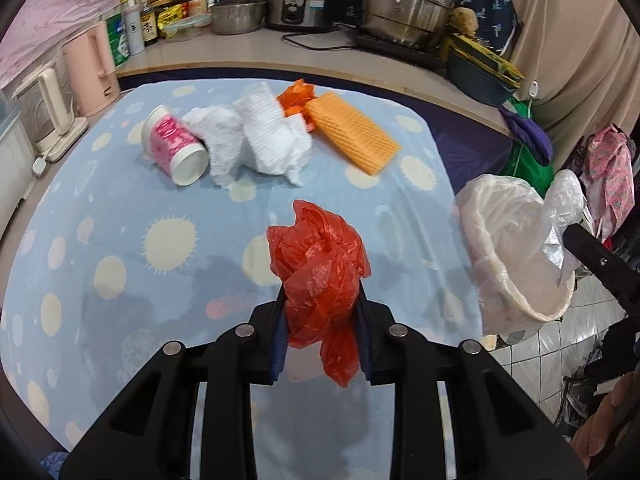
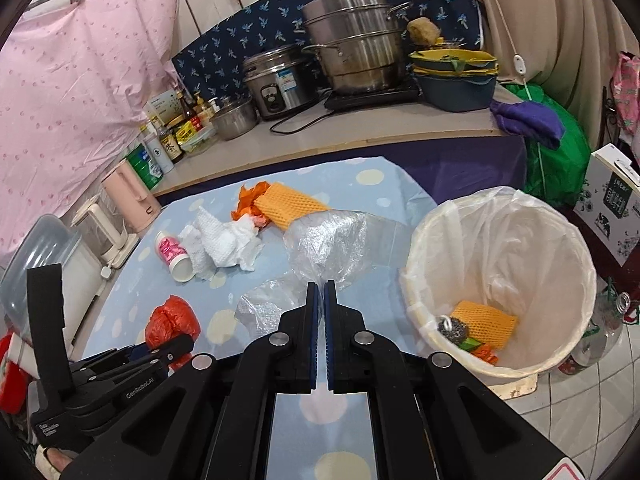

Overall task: Collect trash
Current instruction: 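Carry the red bag and clear wrap over the white bin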

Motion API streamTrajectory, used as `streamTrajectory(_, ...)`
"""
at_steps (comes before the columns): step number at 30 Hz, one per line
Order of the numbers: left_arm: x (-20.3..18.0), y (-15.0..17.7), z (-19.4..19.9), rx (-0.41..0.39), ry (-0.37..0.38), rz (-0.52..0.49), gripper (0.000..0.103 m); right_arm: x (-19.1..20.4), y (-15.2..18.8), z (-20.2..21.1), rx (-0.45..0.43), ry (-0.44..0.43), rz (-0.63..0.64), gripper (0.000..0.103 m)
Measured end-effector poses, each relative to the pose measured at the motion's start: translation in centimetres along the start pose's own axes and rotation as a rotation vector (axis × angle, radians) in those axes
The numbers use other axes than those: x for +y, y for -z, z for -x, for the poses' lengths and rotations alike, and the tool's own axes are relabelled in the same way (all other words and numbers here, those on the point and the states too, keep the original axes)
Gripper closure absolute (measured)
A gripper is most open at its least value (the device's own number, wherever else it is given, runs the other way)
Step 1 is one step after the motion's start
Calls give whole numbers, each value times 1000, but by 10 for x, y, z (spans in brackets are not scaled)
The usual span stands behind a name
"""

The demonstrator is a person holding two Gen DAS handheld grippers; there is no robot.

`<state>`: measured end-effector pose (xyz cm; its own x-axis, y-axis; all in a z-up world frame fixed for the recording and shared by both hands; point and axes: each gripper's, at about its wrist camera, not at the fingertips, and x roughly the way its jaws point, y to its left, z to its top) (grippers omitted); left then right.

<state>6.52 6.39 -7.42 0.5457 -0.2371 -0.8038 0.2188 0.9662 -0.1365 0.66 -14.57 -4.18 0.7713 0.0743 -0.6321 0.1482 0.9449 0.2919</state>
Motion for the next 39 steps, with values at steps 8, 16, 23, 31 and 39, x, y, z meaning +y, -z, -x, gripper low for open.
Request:
streamTrajectory(8,-73,-17,6,-34,60,-127,76,-53,-15,21,-75,75,-84,100)
streamTrajectory(16,-134,-36,2,-64,102,-223,76,-93,-27,32,-131,135,-147,100)
streamTrajectory(23,-178,-49,-10,-69,135,-276,76,-127,-34,29,-142,176,-184,100)
streamTrajectory(31,-215,-57,-29,-67,144,-323,76,-157,-33,16,-126,208,-233,100)
streamTrajectory(39,-232,-59,-46,-57,140,-355,76,-170,-35,1,-106,226,-251,100)
